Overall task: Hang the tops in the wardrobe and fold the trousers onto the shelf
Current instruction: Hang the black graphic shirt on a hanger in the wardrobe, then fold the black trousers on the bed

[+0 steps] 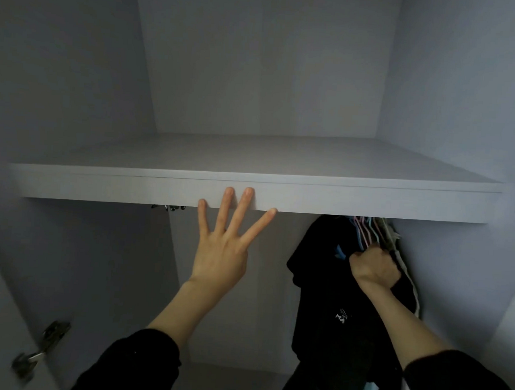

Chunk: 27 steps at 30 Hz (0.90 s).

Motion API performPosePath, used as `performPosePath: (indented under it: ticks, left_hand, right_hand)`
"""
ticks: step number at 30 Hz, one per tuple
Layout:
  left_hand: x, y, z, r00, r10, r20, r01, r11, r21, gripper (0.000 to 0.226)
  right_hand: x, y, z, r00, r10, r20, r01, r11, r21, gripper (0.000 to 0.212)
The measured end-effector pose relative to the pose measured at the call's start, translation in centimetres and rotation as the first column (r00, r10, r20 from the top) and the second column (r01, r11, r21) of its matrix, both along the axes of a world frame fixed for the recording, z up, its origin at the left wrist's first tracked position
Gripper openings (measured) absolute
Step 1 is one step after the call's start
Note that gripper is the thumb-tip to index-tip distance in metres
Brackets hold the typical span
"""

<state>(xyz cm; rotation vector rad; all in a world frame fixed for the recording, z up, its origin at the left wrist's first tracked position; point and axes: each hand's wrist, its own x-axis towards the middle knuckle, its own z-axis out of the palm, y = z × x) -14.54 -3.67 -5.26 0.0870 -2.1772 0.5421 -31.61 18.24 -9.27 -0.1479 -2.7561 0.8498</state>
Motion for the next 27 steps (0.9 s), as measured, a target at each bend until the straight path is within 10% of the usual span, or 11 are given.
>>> performPosePath:
  ticks: [10, 20, 27]
  left_hand:
    - [5.1, 0.2, -2.9, 0.992, -0.029, 0.123, -0.018, 0.931, 0.364, 0.072]
    - [24.2, -1.6, -12.3, 0.902, 0.141, 0.408, -0.411, 0.567, 0.713, 0.054]
    - [43.0, -0.1, -15.0, 0.858, 0.361, 0.365, -0.509, 0.506, 0.696, 0.044]
  right_hand:
    - [8.9, -3.9, 0.5, 0.83, 0.545, -0.12, -0.418, 0.749, 0.514, 0.038]
    - [25.5, -13.3, -5.1, 0.413, 0.905, 0.099, -0.829, 0.329, 0.452, 0.036]
    - [42.1, -16.9, -8.7, 0.167, 0.968, 0.189, -0.91, 0.078, 0.408, 0.035]
